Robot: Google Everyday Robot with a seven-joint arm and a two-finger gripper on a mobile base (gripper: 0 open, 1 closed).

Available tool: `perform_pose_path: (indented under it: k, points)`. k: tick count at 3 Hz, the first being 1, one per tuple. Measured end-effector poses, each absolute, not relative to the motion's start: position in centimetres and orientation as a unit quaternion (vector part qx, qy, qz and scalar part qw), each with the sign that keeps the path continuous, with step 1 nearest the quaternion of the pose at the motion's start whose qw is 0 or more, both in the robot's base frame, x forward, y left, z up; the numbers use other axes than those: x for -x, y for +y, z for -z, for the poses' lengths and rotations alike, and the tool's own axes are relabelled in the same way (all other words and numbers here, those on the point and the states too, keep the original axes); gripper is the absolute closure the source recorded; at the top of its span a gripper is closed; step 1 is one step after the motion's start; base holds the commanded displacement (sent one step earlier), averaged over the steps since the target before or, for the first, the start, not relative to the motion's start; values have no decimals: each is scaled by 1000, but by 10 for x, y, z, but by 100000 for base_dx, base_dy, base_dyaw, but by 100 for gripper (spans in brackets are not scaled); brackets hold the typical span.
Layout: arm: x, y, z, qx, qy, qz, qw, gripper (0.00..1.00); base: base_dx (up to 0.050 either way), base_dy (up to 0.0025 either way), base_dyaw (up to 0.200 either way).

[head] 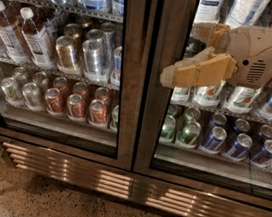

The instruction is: Open right fridge door

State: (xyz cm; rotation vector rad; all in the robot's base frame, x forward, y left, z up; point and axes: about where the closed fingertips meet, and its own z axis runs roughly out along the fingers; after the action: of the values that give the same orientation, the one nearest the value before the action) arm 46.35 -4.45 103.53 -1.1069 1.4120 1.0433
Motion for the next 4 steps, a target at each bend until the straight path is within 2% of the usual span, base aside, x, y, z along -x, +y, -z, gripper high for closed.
perform_pose_path:
  k: [3,4]
  points:
    - [-458,-57,-1044,444,595,-428,516,0,0,0,0]
    - [-447,-94,-1050,413,593,-414,554,0,0,0,0]
